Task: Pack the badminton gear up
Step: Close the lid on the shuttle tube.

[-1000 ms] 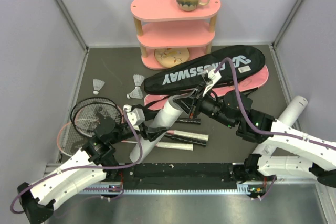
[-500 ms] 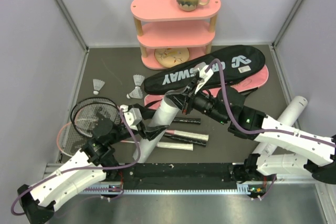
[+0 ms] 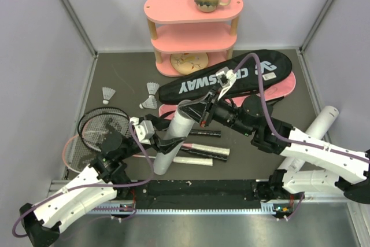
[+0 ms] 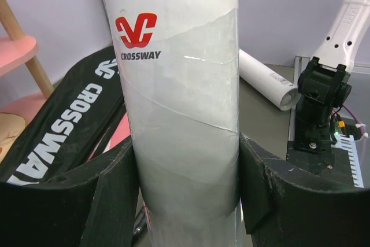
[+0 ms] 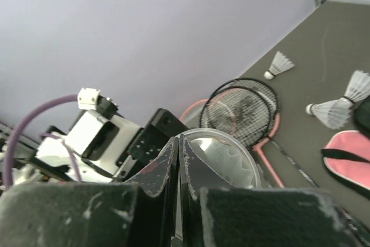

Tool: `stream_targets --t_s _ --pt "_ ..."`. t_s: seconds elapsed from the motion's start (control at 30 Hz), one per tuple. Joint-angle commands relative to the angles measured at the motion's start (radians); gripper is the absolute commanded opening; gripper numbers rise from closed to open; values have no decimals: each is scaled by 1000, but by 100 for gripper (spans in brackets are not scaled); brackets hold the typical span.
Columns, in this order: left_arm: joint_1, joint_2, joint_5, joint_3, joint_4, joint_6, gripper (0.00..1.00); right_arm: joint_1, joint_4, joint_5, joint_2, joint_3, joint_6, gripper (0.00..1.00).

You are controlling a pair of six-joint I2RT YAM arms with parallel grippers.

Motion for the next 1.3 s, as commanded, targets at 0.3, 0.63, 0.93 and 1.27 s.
stream_targets --t_s 0.3,0.63,0.93,1.27 --pt "-8 -24 46 62 156 112 9 -21 -435 -268 105 56 265 0" --pt "-8 -52 36 44 161 140 11 -53 -467 -539 207 87 319 1" --pt "-8 -57 104 44 162 183 11 -113 -588 -779 309 87 349 0" --pt "-8 -83 171 36 130 201 8 -160 -642 -860 434 62 408 0"
